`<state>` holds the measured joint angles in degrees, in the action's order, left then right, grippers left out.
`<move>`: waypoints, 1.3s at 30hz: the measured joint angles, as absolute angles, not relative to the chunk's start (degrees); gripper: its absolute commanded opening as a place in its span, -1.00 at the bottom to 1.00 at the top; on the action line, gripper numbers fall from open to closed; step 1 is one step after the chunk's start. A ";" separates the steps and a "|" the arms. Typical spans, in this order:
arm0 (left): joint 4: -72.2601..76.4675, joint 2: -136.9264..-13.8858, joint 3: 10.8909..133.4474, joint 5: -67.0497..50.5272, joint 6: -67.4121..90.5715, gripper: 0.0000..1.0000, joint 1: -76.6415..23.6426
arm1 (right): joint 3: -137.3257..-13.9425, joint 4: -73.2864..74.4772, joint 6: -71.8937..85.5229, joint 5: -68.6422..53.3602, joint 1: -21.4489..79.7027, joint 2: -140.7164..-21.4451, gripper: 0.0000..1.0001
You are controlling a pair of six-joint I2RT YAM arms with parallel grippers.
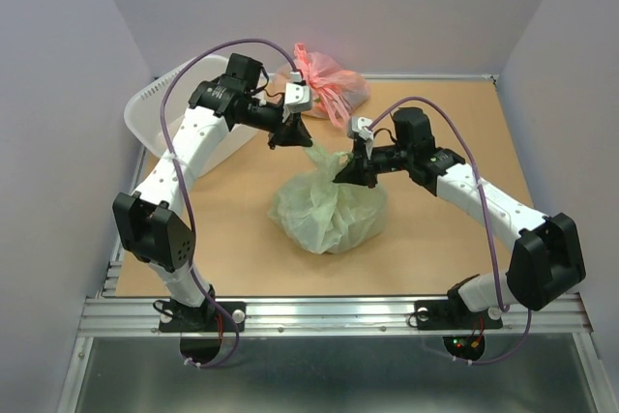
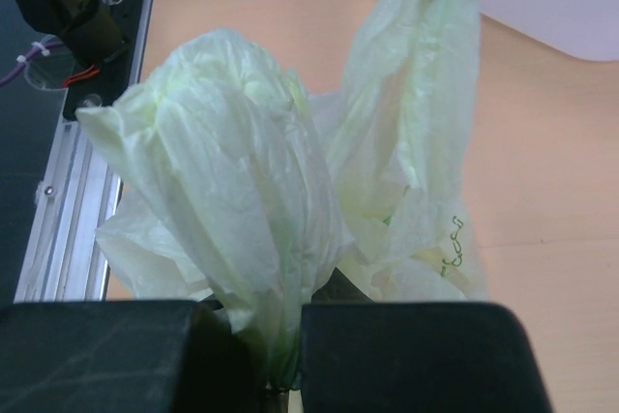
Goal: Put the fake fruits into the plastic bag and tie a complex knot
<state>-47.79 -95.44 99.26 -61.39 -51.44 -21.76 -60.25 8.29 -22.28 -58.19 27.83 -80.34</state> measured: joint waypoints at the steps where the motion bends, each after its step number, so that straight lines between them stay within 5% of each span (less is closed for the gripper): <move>1: -48.88 -95.44 99.50 -61.28 -52.07 -1.00 -21.76 | -60.25 8.34 -22.26 -57.65 27.83 -80.36 -0.99; 8: -47.42 -93.08 96.68 -59.83 -45.45 -1.00 -22.11 | -60.71 7.18 -14.76 -50.65 27.86 -82.83 -0.99; 20: -17.82 -73.23 65.60 -39.16 -8.67 -1.00 -39.62 | -60.69 -1.37 6.98 -40.34 28.29 -83.68 -0.99; 38: 1.56 -79.61 53.15 -3.60 3.31 -1.00 -50.39 | -54.11 -1.48 17.85 -31.38 29.02 -78.28 -0.99; 39: 1.56 -80.90 54.06 -1.98 3.31 -1.00 -50.61 | -53.43 -1.76 18.04 -31.42 29.02 -77.69 -0.86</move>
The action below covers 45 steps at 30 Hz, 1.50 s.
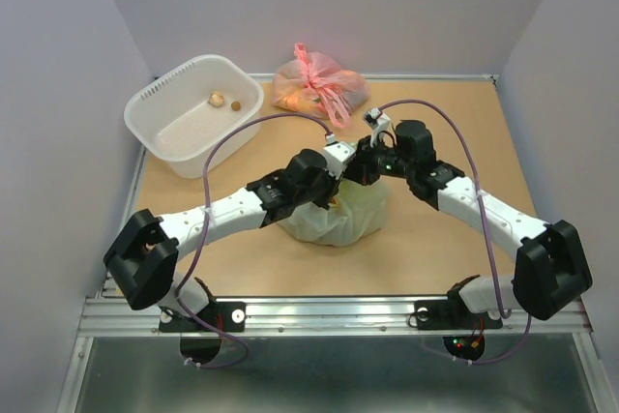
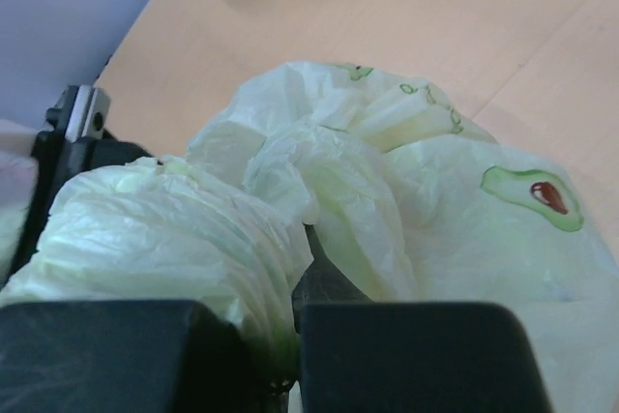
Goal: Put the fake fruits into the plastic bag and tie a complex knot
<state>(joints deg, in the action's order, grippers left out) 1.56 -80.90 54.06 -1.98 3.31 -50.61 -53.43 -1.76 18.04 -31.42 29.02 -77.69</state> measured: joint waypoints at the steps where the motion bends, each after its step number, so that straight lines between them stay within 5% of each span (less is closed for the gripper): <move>1: 1.78 -82.21 54.76 -0.84 3.31 -1.00 -50.68 | -52.77 -1.80 18.15 -31.46 28.95 -77.25 -0.67; 4: 0.99 -83.20 54.74 -0.08 3.07 -1.00 -50.50 | -51.64 -1.96 17.41 -32.47 28.80 -76.47 0.16; 6: 0.25 -82.67 54.22 -0.54 2.52 -1.00 -50.17 | -51.53 -1.69 14.90 -32.88 27.68 -75.18 0.47; 9: 0.21 -82.08 53.80 -2.44 1.32 -1.00 -49.50 | -51.51 -1.72 10.04 -33.80 25.02 -72.38 0.63; 21: -2.39 -79.88 53.30 -7.33 -1.04 -1.00 -48.07 | -51.57 2.37 -10.81 -50.65 18.46 -82.46 0.58; 27: -3.68 -79.92 53.30 -7.75 0.51 -1.00 -46.39 | -51.51 3.38 -11.55 -55.72 18.46 -83.74 -0.78; 30: -2.85 -80.68 53.30 -9.26 2.22 -1.00 -45.41 | -50.85 3.05 -9.26 -56.62 18.46 -83.50 -0.94; 41: 4.03 -91.24 58.24 -14.00 4.38 -1.00 -44.18 | -37.01 -3.18 13.02 -55.29 20.91 -69.87 -0.98; 45: 5.85 -92.16 60.29 -16.34 4.34 -1.00 -43.77 | -34.98 -4.78 19.18 -53.69 23.33 -66.94 -0.29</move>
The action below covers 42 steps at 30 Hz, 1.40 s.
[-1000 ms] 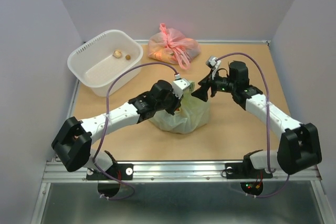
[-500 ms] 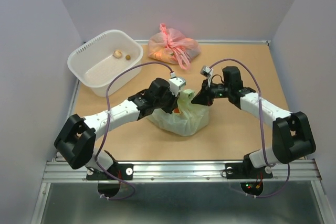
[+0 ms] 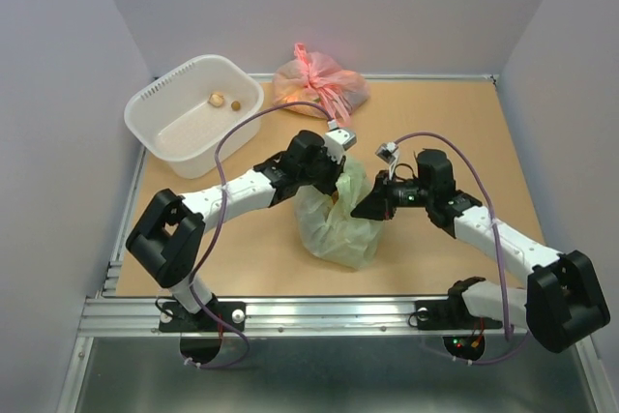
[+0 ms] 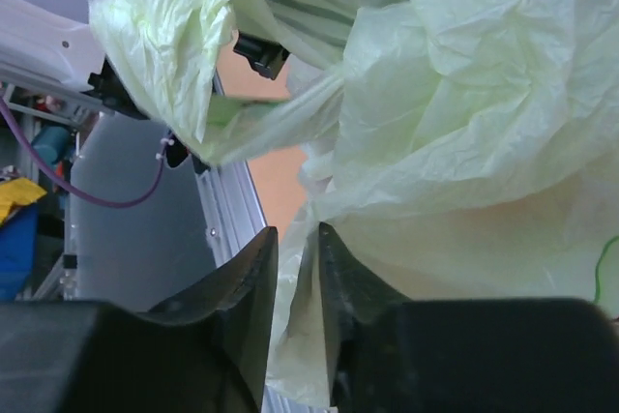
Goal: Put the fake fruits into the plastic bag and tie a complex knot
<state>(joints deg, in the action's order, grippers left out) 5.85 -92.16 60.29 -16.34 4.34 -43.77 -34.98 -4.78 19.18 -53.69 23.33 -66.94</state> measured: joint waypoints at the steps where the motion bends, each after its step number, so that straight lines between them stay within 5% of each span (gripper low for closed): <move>1: 6.42 -91.92 60.47 -16.88 4.27 -1.00 -43.59 | -35.07 -4.91 20.10 -53.34 23.51 -66.41 -0.21; 6: 5.91 -87.72 58.65 -20.25 3.46 -1.00 -42.24 | -37.82 -0.86 20.12 -51.64 20.95 -64.36 0.02; 16: 2.66 -80.14 53.23 -22.90 4.29 -1.00 -40.80 | -48.47 0.97 20.58 -48.51 13.13 -68.10 -0.42; 24: 2.33 -85.12 53.23 -22.55 6.81 -1.00 -40.77 | -48.64 1.67 18.15 -46.78 13.15 -79.96 -0.46; 30: 6.35 -87.61 53.23 -25.61 9.82 -1.00 -40.77 | -48.62 0.64 16.21 -48.62 14.46 -80.88 -0.24; 36: 15.27 -90.00 53.21 -32.08 15.86 -1.00 -40.77 | -46.92 -0.56 15.77 -51.72 16.29 -80.93 -0.23; 42: 19.05 -91.02 53.06 -34.37 19.86 -1.00 -40.69 | -46.09 1.43 13.43 -50.98 16.21 -79.09 0.42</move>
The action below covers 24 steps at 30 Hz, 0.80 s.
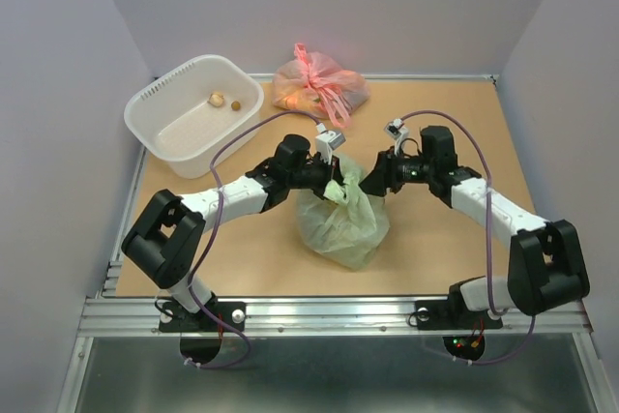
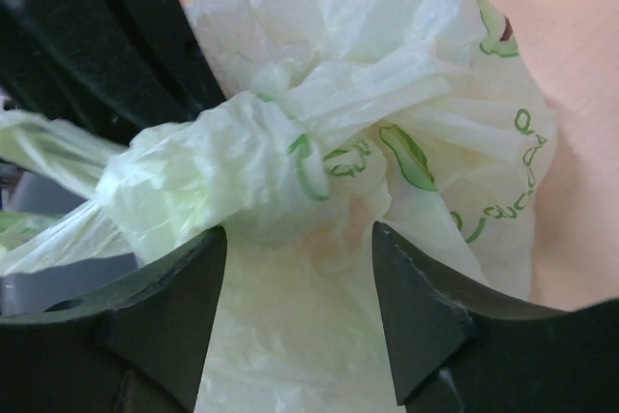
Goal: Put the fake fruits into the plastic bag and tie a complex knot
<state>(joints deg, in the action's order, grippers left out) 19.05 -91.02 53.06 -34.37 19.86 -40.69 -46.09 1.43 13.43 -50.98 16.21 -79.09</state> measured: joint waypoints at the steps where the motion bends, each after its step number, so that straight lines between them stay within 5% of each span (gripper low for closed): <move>1: 19.35 -91.02 53.06 -34.52 20.08 -1.00 -40.69 | -46.09 2.72 12.08 -49.84 16.21 -76.95 0.46; 9: 19.38 -91.00 53.06 -35.44 19.86 -1.00 -40.27 | -48.58 7.40 -4.19 -46.96 16.21 -61.17 0.65; 24: 17.19 -91.00 54.52 -38.46 17.87 -1.00 -40.01 | -58.08 26.59 -43.00 -54.26 23.49 -68.93 0.52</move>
<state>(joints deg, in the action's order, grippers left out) 17.19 -91.00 54.52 -38.46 17.87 -40.01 -58.08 26.59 -43.00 -54.26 23.49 -68.93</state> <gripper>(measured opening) 0.026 0.773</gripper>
